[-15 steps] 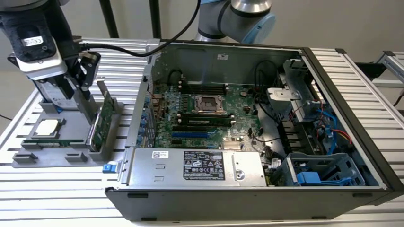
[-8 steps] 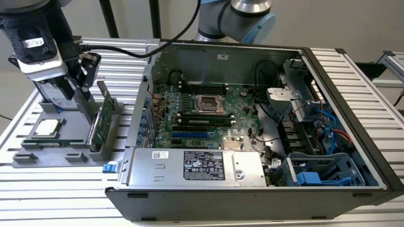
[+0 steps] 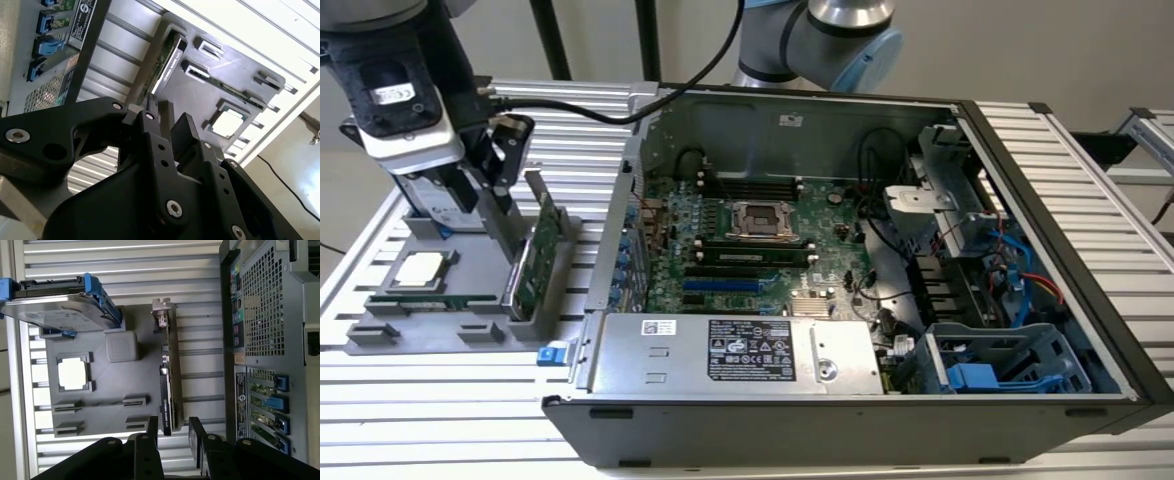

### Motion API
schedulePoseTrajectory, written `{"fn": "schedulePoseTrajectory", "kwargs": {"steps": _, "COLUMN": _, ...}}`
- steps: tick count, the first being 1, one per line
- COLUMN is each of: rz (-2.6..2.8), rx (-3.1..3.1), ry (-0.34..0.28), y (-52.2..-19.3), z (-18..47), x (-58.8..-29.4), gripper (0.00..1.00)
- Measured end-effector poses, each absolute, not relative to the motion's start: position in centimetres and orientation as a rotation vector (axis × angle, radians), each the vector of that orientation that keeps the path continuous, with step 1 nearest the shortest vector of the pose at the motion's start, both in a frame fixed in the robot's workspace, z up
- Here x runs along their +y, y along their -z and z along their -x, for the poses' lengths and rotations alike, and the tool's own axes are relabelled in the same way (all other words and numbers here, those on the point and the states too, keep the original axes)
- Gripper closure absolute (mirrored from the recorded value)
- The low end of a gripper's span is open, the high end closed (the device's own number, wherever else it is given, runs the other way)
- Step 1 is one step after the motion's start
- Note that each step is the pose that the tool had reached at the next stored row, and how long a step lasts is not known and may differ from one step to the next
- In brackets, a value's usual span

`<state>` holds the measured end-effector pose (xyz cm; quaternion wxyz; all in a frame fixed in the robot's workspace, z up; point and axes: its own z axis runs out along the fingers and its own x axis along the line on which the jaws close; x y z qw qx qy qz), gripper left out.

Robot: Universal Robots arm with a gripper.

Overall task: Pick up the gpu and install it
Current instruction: 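Pick up the gpu and move the gpu toward the slot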

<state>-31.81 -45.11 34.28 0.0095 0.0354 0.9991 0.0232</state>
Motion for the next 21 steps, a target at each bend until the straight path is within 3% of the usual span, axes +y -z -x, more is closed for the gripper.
{"fn": "schedulePoseTrajectory", "kwargs": {"steps": 21, "rz": -0.110, "rx": 3.120, "ry": -0.072, "y": -33.72, "z": 31.81, "x": -45.11, "gripper": 0.00}}
